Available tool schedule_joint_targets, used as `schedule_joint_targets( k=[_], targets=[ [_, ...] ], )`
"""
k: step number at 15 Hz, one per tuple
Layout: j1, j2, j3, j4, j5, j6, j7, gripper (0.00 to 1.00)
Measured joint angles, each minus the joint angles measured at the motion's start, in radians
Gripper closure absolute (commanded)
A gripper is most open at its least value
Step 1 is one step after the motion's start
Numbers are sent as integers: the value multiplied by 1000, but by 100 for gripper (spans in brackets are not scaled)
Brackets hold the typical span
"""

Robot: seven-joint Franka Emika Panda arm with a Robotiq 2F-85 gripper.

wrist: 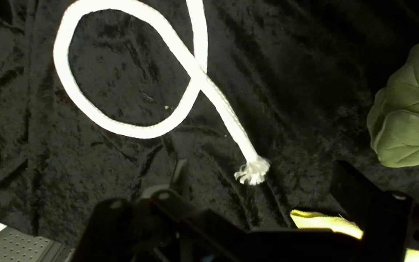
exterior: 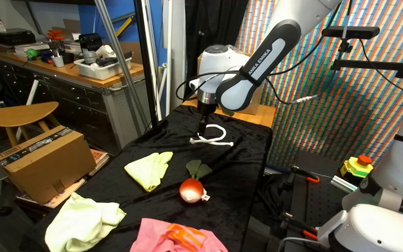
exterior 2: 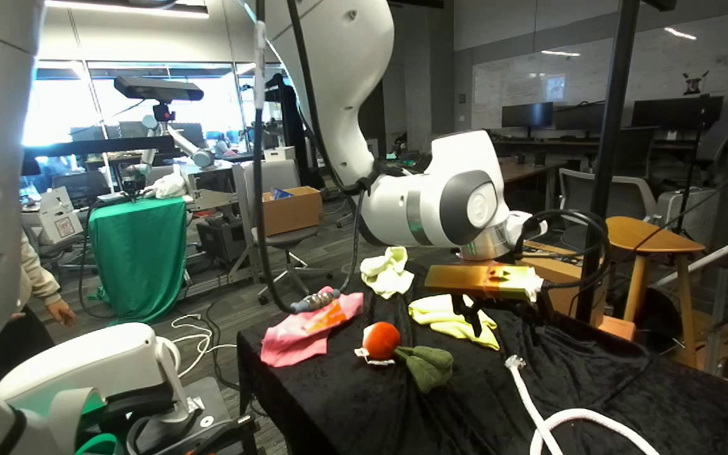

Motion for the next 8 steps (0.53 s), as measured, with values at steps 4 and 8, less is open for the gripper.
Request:
schedule_joint_targets(
  k=[4, 8],
  targets=[
    [0, 135, 4, 124, 47, -106, -8, 0],
    [-1, 237, 1, 241, 54, -196, -9, 0]
  ],
)
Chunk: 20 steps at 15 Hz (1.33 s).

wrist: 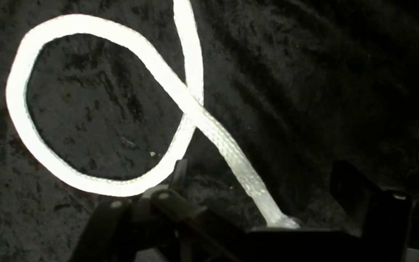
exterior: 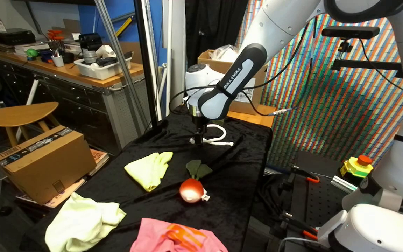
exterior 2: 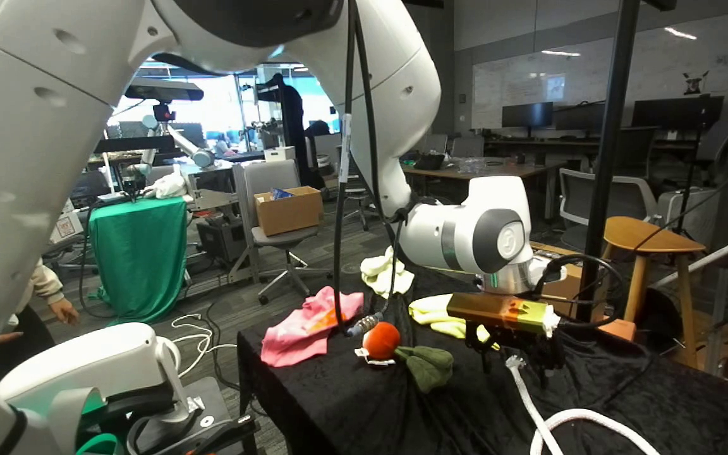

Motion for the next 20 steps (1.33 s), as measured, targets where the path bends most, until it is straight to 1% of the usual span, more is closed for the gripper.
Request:
schedule_joint_targets(
  k=[4, 7, 11, 15, 20],
  targets=[
    [-1, 63, -5, 89, -2, -54, -13, 0],
    [-1, 96, -11, 141, -6, -75, -46, 0],
    [-16, 133, -12, 199, -11, -117, -140, 0],
    [-50, 170, -1, 246, -11, -154, -242, 0],
    [-88, 214, 19, 294, -10, -173, -320, 0]
  ],
)
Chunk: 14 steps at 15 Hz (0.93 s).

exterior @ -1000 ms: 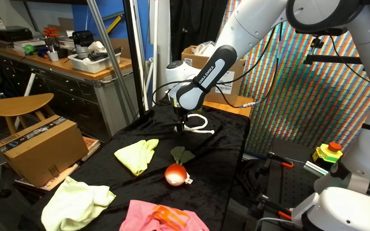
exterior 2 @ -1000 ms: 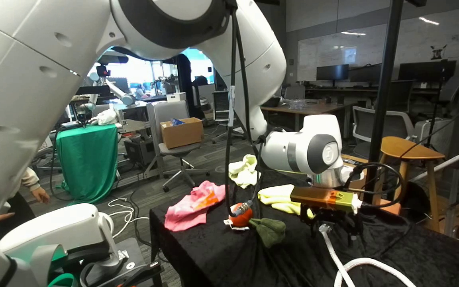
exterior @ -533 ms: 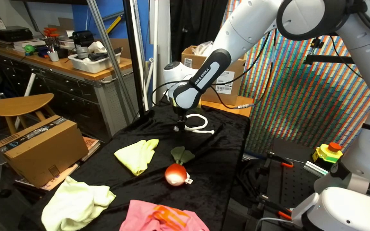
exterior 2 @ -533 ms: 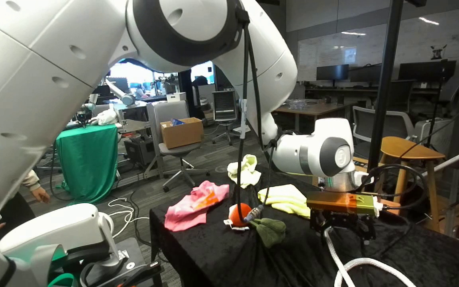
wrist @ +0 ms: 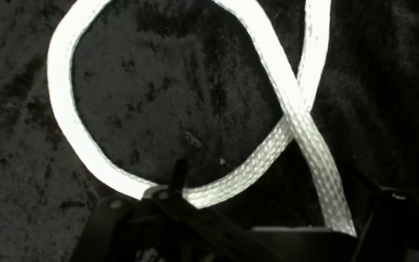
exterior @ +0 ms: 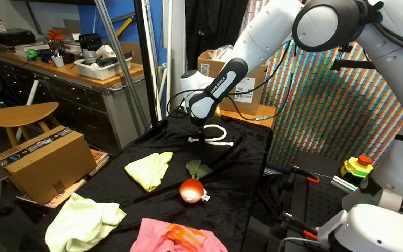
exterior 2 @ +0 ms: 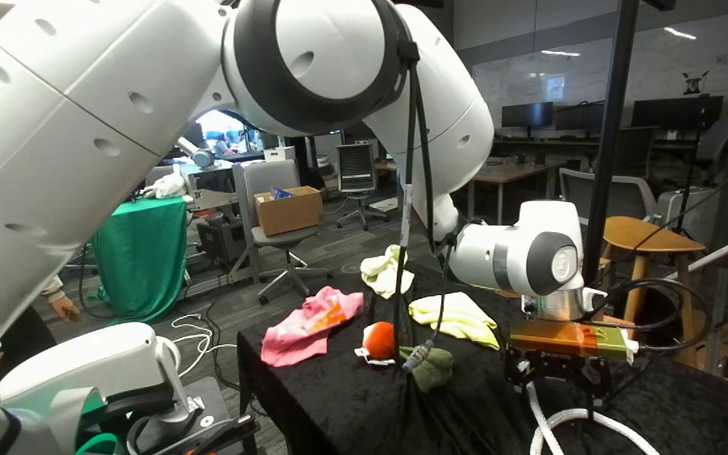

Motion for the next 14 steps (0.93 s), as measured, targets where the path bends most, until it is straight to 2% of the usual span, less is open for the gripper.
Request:
schedule_joint_targets(
  k=[2, 3, 4, 5, 6, 7, 14],
  targets=[
    [-10, 11, 10, 13, 1, 0, -17, 0],
    [-13, 14, 15, 18, 2, 0, -23, 14],
    [-16, 16, 19, 23, 2, 0, -30, 10],
    [-16, 16, 23, 26, 2, 0, -35, 19],
    [-16, 17, 26, 29, 2, 0, -38, 19],
    [-16, 17, 28, 32, 2, 0, -40, 35],
    [-21, 17, 40, 52, 13, 1, -42, 89]
  ],
)
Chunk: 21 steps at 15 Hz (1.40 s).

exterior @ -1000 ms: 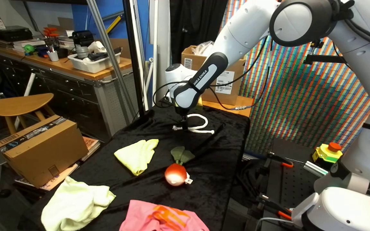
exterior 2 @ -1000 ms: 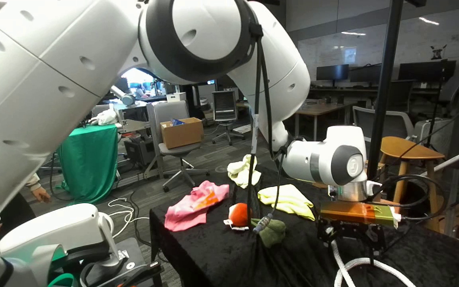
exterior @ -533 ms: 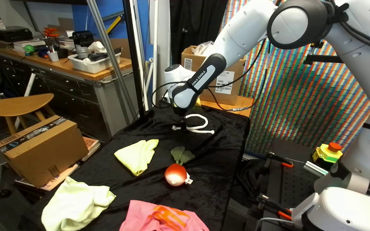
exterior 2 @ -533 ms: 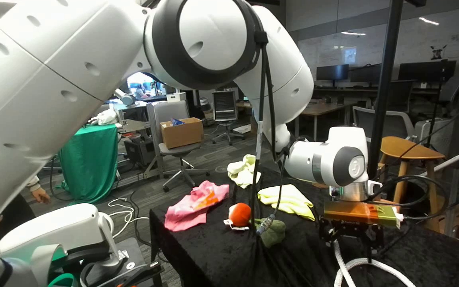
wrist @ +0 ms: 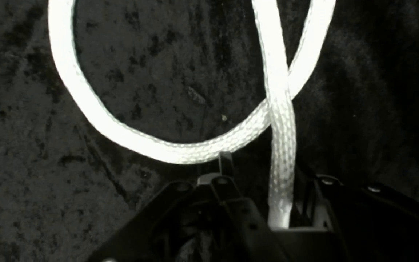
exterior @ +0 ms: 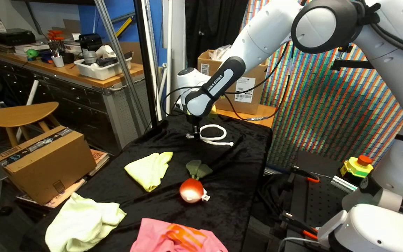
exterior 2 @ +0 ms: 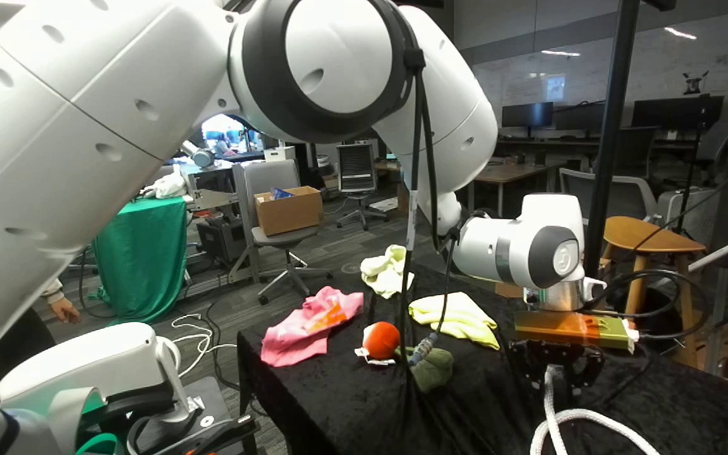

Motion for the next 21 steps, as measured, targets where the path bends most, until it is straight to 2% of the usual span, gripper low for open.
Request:
schedule_joint_targets(
  k=[3, 5, 8, 12, 16, 21],
  targets=[
    [-3, 0, 0, 2, 1, 0, 0, 95],
    [-4, -2, 1, 1, 5, 3, 4, 90],
    [-2, -37, 9, -42, 5, 66, 25, 90],
    [15, -173, 9, -224, 5, 267, 108, 90],
    [35, -352, 3, -431, 20, 454, 248, 91],
    [39, -613, 21, -669, 154, 549, 366, 91]
  ],
)
